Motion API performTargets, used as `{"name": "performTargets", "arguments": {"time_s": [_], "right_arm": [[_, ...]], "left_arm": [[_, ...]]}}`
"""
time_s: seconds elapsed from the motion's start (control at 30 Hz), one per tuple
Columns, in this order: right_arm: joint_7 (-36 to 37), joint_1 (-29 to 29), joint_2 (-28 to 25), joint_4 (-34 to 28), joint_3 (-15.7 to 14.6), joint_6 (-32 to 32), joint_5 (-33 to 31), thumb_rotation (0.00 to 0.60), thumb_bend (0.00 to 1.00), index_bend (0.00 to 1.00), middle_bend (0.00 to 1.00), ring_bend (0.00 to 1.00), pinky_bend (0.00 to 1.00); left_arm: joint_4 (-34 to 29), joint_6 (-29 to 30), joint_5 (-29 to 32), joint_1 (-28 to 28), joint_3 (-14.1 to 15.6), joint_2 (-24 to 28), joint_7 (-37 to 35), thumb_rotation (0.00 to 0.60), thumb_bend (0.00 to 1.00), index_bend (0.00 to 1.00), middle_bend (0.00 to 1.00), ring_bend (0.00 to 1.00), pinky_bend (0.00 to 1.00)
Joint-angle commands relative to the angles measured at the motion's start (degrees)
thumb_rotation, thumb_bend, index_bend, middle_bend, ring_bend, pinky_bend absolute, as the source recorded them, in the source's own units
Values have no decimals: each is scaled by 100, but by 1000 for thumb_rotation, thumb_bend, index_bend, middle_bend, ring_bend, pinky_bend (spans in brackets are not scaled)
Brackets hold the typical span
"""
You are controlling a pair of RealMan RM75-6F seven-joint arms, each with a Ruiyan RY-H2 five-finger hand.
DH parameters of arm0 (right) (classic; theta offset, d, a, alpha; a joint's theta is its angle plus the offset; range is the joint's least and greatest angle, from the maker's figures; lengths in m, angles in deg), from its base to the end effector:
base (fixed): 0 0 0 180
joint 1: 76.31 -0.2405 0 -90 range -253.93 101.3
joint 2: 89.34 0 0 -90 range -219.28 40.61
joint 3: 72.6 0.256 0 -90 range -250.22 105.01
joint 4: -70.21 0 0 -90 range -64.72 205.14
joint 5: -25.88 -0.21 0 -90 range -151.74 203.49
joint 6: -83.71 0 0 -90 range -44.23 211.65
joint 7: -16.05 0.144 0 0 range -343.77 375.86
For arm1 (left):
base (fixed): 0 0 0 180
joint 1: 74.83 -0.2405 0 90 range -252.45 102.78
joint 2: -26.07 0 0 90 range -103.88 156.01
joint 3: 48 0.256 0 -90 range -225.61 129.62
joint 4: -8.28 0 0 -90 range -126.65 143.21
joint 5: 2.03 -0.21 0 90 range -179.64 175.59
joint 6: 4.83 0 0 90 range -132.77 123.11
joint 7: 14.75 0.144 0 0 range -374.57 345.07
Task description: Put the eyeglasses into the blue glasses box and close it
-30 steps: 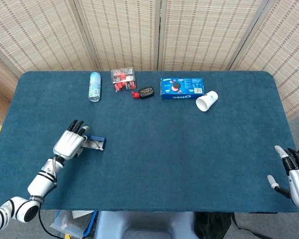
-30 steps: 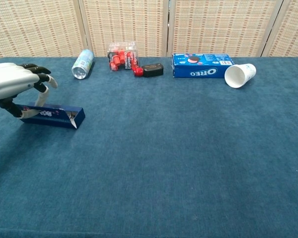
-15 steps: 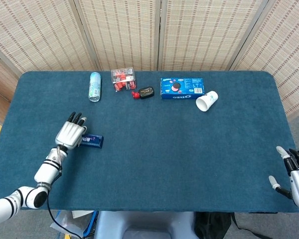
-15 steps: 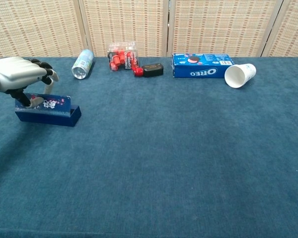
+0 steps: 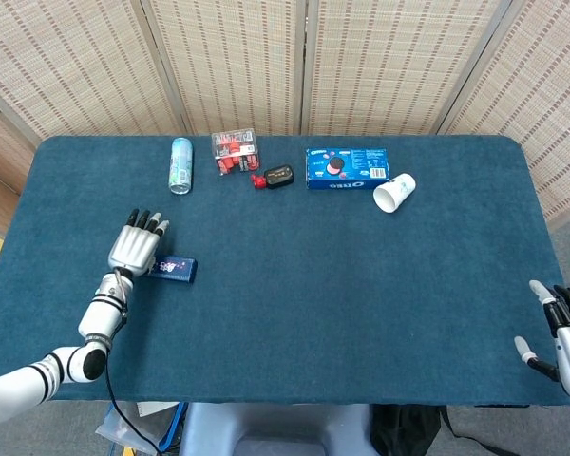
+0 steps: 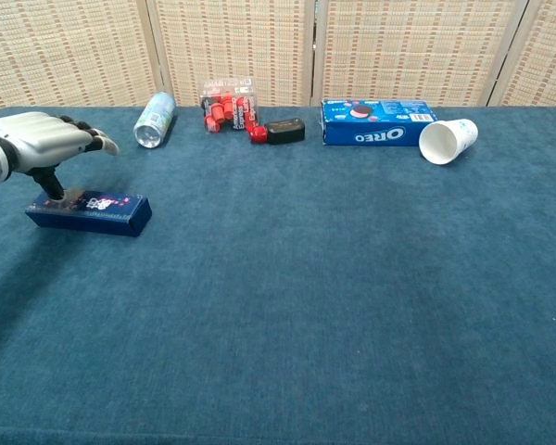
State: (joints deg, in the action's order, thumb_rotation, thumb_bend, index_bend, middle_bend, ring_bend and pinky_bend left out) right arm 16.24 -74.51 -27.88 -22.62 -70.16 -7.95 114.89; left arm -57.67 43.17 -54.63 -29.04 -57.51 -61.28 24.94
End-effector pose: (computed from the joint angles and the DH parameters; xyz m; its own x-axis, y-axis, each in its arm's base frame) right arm -0.3180 -0.1426 0.1840 0.4321 0.0579 0.9000 -0.9017 0.0433 0.4302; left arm -0.2241 0.4107 0.0254 0.8154 0.1841 0.5489 0.5786 -0.2271 -0.7834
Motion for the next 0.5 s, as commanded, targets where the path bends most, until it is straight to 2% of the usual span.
{"name": "performTargets", "arguments": {"time_s": [0.03,0.3,0.4,0.5], "right_arm": [[3,1,-3,3,1,2,-1,600,275,71,187,101,153],[17,-29,15,29,17,35,5,600,276,71,187,101,153],[26,-40,30,49,15,53,7,600,276,71,187,101,153],[41,-44,45,66,13,52,21,600,276,71,188,101,153]], "left_arm": [[-234,161,-13,-45,-42,160,-98,600,384,100,0,0,0],[-1682,115,298,-185,59,1168,-98,600,384,107,0,0,0],[-1996,-6,343,-183,187,1357,-127,600,384,103,0,0,0],[-2028,-88,413,-128,299,1323,-114,600,383,93,0,0,0]]}}
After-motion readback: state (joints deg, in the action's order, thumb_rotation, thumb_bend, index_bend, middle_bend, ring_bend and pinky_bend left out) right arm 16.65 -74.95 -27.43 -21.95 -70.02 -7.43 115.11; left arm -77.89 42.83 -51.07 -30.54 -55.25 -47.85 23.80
